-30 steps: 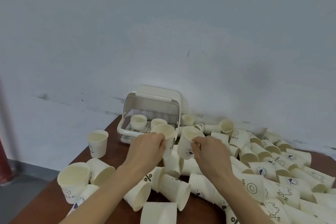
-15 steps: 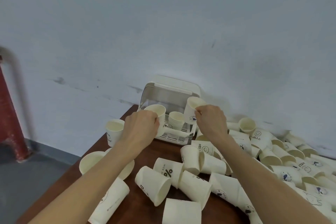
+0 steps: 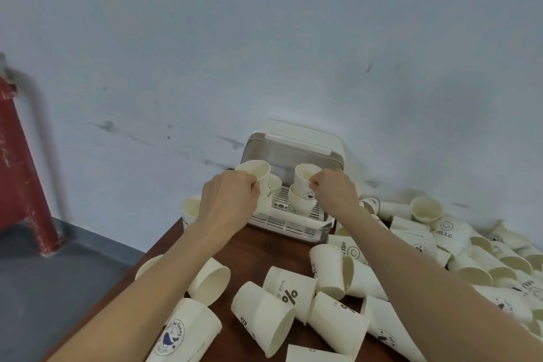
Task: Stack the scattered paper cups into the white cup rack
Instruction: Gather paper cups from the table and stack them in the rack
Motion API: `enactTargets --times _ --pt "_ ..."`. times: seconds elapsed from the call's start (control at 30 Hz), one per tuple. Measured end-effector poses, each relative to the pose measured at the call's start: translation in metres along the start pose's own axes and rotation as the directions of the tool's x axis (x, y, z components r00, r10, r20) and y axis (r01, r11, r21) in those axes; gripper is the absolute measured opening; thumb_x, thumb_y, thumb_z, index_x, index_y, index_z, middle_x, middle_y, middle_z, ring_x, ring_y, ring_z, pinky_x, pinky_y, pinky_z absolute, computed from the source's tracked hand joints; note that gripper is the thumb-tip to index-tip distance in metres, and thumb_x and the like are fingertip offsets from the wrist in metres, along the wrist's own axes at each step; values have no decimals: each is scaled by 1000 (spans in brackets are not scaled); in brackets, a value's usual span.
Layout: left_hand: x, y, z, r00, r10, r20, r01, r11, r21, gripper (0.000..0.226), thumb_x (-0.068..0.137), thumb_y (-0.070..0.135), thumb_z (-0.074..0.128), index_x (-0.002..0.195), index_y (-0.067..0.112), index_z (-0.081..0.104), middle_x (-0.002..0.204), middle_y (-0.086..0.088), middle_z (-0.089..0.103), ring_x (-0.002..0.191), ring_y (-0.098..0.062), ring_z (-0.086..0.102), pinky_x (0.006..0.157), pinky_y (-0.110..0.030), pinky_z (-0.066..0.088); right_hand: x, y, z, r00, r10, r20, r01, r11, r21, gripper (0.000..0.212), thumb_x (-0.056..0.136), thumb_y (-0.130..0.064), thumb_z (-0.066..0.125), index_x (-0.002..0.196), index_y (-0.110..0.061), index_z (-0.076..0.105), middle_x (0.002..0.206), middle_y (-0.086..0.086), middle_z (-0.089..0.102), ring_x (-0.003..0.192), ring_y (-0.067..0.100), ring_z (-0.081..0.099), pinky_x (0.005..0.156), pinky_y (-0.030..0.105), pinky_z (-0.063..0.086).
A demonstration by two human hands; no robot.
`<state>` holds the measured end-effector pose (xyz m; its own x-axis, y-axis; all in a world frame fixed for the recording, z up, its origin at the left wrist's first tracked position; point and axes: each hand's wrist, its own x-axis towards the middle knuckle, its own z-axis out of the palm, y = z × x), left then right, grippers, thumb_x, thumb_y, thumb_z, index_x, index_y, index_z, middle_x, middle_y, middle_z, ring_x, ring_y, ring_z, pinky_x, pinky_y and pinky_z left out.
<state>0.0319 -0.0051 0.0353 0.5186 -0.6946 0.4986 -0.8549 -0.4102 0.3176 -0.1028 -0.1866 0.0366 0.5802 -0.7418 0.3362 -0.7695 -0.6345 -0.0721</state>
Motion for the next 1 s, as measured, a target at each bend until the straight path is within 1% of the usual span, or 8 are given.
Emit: enactTargets --times 0.1,0.2,0.33,0.53,0.67,0.8,0.9,1.0 --pt "5 -6 2 1000 -19 -10 18 1000 -25 32 97 31 40 86 17 66 78 -3 59 68 -24 47 62 -31 37 1 3 13 999 6 54 -7 1000 30 22 93 -23 55 80 -16 72 81 8 65 80 32 63 64 36 49" --pt "11 -6 5 999 -15 -32 14 999 -45 31 97 30 40 84 20 66 78 -3 62 69 -25 49 61 -31 37 -1 4 23 993 18 116 -23 999 43 23 93 -19 53 77 -15 69 81 9 64 82 33 62 62 33 42" --pt "21 1 6 993 3 -116 -9 999 -53 33 98 30 39 70 19 54 66 -1 54 65 -26 48 56 -31 33 -9 3 36 988 30 149 -34 999 24 39 93 -13 51 56 -16 39 71 9 51 74 33 55 61 32 35" --pt "50 17 17 994 54 -92 -52 998 20 28 99 23 37 82 13 58 75 -2 49 68 -26 45 59 -32 33 -16 0 50 993 36 109 -39 999 20 17 91 -6 50 89 -8 66 93 10 64 87 31 63 65 32 43" --pt "61 24 34 989 129 -71 -123 989 85 14 94 8 43 90 10 56 80 -3 43 68 -27 47 56 -33 31 -17 2 54 995 21 97 -23 1000 12 22 90 -4 47 99 -9 66 101 11 62 90 30 61 69 34 45" --pt "60 26 50 986 167 -1 -165 973 165 18 92 3 44 102 10 56 86 -4 46 71 -24 45 58 -31 34 -17 3 54 995 2 102 0 1000 -15 21 94 -6 46 106 -9 63 106 12 59 94 29 59 68 34 43" --pt "59 25 59 984 172 49 -178 957 228 24 91 0 46 110 9 57 101 -7 57 89 -25 56 62 -29 36 -18 2 52 994 -13 106 16 999 -30 20 94 -6 45 107 -8 61 107 12 57 94 30 59 67 33 40" --pt "60 22 70 982 140 125 -168 953 253 28 89 -1 49 112 10 58 104 -7 59 107 -28 55 67 -31 40 -19 3 51 994 -16 106 19 999 -26 20 93 -5 44 106 -8 59 107 12 57 94 31 58 67 34 39"
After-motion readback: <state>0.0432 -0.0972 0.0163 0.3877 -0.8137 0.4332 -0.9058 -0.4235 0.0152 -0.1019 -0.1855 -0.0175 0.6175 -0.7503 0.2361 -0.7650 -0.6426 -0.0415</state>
